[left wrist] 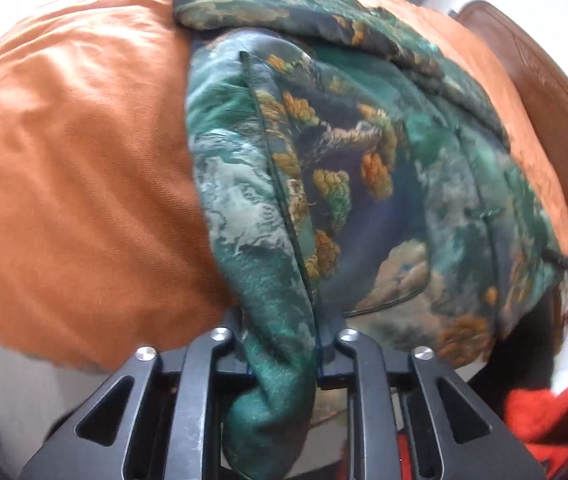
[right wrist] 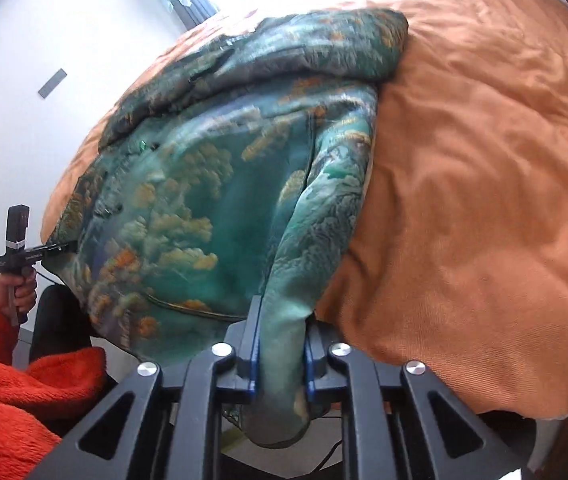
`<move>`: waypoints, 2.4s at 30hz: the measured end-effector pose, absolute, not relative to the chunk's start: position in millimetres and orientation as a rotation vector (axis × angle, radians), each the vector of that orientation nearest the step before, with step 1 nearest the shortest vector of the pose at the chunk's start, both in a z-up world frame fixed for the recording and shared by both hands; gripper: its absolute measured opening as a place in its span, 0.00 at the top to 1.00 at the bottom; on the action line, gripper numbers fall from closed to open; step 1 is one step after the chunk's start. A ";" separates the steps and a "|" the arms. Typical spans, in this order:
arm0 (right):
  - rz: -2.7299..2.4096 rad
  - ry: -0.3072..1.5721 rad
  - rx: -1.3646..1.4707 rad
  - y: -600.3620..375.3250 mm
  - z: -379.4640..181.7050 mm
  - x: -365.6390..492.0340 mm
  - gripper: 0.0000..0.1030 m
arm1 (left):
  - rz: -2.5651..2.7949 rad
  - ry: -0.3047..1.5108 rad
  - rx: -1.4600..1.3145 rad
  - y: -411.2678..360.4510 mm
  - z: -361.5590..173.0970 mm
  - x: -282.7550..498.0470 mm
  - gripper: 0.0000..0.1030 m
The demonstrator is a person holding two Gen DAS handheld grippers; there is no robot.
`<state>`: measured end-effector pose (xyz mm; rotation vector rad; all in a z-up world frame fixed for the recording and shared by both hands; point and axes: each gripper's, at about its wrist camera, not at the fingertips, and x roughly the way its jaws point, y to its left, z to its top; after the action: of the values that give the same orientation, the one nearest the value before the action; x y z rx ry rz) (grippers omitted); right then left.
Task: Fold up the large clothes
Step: 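Grasp the jacket hem with both tools and lift it toward the collar, then lay the hem over the collar and open both tools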
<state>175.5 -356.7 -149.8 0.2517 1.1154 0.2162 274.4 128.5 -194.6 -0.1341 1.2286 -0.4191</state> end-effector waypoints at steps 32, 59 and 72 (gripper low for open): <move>0.237 0.807 0.603 -428.3 -27.9 387.4 0.89 | -0.409 1.046 -0.452 147.1 -92.9 492.1 0.73; 0.099 0.997 0.433 -413.6 -119.3 454.7 0.12 | -0.531 1.009 -1.042 238.7 -90.9 539.5 0.01; 0.001 1.031 0.329 -399.7 -132.9 492.6 0.85 | -0.238 1.169 -0.357 121.7 -169.2 539.7 0.88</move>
<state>492.6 -399.7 -132.9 0.3287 1.0305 0.0014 539.7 121.7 -169.2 -0.3572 1.1693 -0.2379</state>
